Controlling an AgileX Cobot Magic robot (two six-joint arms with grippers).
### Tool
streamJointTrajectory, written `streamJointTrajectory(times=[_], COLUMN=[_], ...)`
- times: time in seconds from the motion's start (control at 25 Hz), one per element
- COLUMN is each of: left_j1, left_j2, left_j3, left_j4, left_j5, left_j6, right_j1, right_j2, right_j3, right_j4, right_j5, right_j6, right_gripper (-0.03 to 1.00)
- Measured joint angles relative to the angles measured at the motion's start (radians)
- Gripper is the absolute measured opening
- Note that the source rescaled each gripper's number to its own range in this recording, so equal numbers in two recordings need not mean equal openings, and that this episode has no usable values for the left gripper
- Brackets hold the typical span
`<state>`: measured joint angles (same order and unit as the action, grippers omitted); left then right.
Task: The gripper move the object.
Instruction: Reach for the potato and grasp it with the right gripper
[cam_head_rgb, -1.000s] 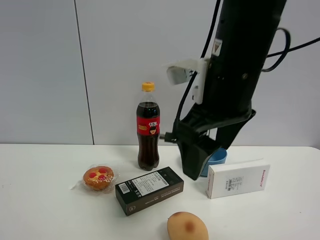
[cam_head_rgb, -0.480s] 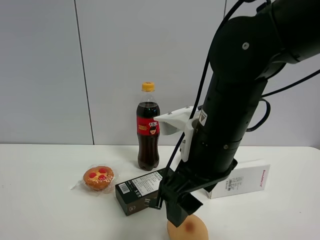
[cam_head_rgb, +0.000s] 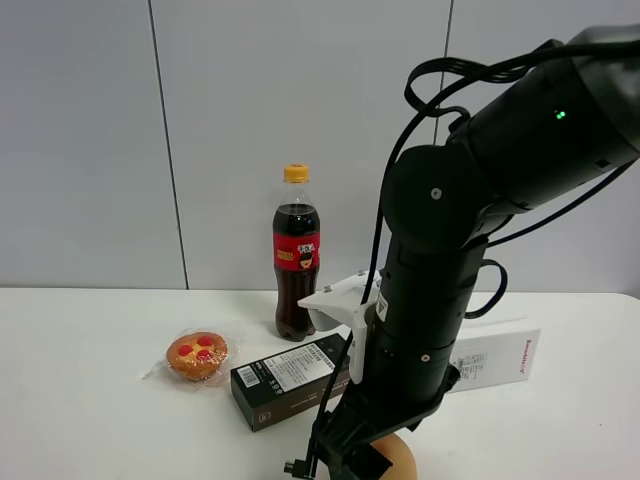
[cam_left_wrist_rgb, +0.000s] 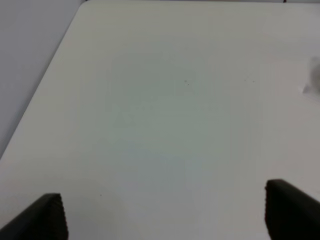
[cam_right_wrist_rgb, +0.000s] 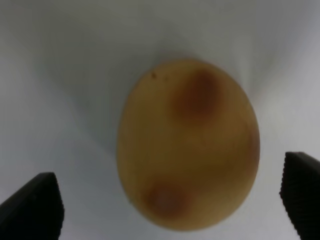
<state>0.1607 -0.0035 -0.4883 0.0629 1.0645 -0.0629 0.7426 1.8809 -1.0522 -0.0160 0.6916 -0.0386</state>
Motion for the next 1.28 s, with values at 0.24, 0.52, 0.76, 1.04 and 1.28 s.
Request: streamJointTrajectory(times=[0.24, 0.52, 0.76, 1.04, 1.28], left_j1=[0.0, 0.0, 0.0, 0.0, 0.0], left_j2=[0.0, 0.0, 0.0, 0.0, 0.0], left_j3=[0.0, 0.0, 0.0, 0.0, 0.0], left_j4=[0.0, 0.0, 0.0, 0.0, 0.0], left_j5=[0.0, 0.0, 0.0, 0.0, 0.0], left_j6=[0.0, 0.0, 0.0, 0.0, 0.0], right_j1=[0.0, 0.0, 0.0, 0.0, 0.0], right_j2=[0.035, 0.05, 0.05, 0.078, 0.093], right_j3=[0.0, 0.0, 0.0, 0.0, 0.0], right_j4=[-0.024, -0.031, -0.048, -0.076, -0.077], right_j5=[-0.032, -0.034, -0.05, -0.047, -0.048], right_j6=[0.0, 0.0, 0.0, 0.0, 0.0], right_gripper=[1.0, 0.93, 0.89, 0.82, 0.67])
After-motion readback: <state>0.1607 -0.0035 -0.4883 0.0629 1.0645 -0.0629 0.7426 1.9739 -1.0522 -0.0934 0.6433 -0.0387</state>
